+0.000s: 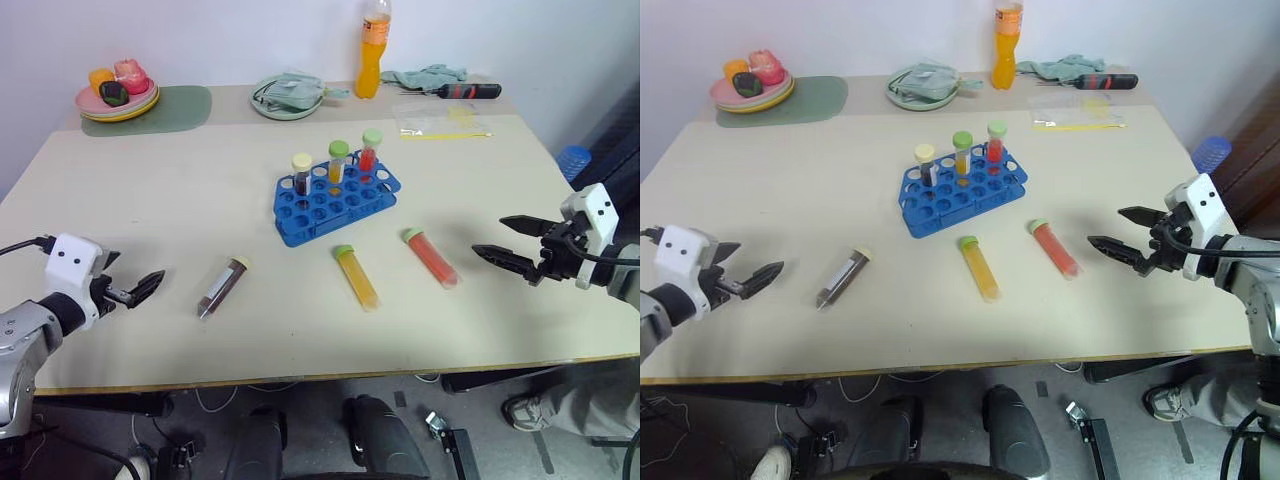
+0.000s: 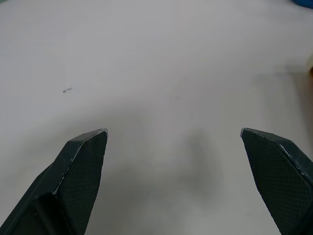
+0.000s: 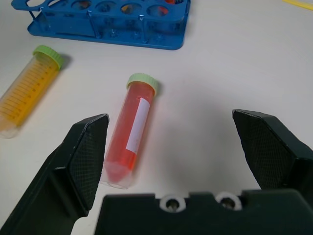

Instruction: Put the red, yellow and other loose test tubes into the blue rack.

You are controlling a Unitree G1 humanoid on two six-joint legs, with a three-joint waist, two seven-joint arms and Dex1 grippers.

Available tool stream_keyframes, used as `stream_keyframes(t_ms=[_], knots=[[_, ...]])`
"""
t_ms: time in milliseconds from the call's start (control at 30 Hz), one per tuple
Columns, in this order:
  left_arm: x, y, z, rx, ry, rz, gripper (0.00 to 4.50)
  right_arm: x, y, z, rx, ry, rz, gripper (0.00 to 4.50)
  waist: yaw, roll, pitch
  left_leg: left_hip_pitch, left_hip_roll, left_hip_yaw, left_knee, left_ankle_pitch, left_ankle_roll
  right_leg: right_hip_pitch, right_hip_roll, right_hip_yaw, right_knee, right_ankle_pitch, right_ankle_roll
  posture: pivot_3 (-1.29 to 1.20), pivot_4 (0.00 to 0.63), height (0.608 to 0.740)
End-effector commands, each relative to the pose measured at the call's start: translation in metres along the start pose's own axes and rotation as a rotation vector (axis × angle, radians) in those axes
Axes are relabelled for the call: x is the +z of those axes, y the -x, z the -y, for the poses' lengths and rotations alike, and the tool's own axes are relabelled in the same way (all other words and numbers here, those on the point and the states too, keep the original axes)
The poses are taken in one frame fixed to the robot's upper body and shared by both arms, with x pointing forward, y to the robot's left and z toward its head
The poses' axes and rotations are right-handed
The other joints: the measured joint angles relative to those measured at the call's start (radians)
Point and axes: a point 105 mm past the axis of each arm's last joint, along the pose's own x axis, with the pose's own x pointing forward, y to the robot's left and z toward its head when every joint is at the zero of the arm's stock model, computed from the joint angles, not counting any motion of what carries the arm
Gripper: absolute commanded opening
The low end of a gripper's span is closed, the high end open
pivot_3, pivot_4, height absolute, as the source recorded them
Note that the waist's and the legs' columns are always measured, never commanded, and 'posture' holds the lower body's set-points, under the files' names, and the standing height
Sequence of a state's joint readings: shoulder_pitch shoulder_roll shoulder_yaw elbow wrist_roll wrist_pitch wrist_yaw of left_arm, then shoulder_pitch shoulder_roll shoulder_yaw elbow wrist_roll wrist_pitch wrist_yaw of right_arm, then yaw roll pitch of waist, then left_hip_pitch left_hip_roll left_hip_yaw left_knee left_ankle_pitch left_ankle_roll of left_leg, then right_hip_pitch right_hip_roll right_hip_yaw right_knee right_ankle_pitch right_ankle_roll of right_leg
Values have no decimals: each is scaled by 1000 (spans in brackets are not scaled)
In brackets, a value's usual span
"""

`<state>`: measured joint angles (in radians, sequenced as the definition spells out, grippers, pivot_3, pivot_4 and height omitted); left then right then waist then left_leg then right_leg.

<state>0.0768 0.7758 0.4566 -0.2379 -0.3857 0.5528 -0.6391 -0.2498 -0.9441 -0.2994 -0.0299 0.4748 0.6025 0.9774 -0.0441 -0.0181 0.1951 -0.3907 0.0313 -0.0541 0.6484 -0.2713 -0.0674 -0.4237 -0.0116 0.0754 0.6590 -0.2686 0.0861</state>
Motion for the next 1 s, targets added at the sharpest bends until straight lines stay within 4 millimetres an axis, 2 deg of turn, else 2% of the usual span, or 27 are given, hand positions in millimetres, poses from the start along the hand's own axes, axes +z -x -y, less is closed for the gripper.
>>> stream_keyframes(t_ms=[33,167,233,333,467,500,633,767,1000], knots=[[11,2,1,10,-16,40,4500,9,3,3,-29,60,-14,4480,-1,0,0,0,0,0,0,0,0,0,0,0,0,0,0,0,150,740],[18,2,6,-10,-8,76,4500,15,-7,6,-58,48,-34,4480,-2,0,0,0,0,0,0,0,0,0,0,0,0,0,0,0,150,740],[27,0,18,-69,-19,106,4500,21,-12,4,-59,47,-39,4480,-1,0,0,0,0,0,0,0,0,0,0,0,0,0,0,0,150,740],[41,-2,65,-285,-47,154,4500,23,-22,-7,-64,84,-152,4480,2,0,0,0,0,0,0,0,0,0,0,0,0,0,0,0,150,740],[47,-4,140,-610,-156,172,4500,31,-47,-28,-43,-52,-305,4480,-2,1,0,0,0,0,1,0,0,0,-1,1,0,0,0,0,150,740],[47,-4,149,-647,-169,176,4500,33,-51,-32,-45,-66,-329,4480,-2,1,0,0,0,1,1,0,0,0,0,1,0,0,0,0,150,740],[51,-12,168,-694,-133,218,4500,40,-64,-38,-98,-112,-415,4480,1,1,0,0,0,0,0,0,0,-1,1,1,1,0,0,0,150,740],[53,-16,182,-734,-115,242,4500,33,-75,-36,-162,-162,-534,4480,3,1,0,-1,-1,0,1,0,0,-2,0,1,1,0,0,0,150,740],[52,-17,189,-744,-117,251,4500,24,-91,-34,-212,-149,-638,4480,-2,1,0,-2,-1,0,1,0,0,-2,0,1,0,0,0,0,150,740]])
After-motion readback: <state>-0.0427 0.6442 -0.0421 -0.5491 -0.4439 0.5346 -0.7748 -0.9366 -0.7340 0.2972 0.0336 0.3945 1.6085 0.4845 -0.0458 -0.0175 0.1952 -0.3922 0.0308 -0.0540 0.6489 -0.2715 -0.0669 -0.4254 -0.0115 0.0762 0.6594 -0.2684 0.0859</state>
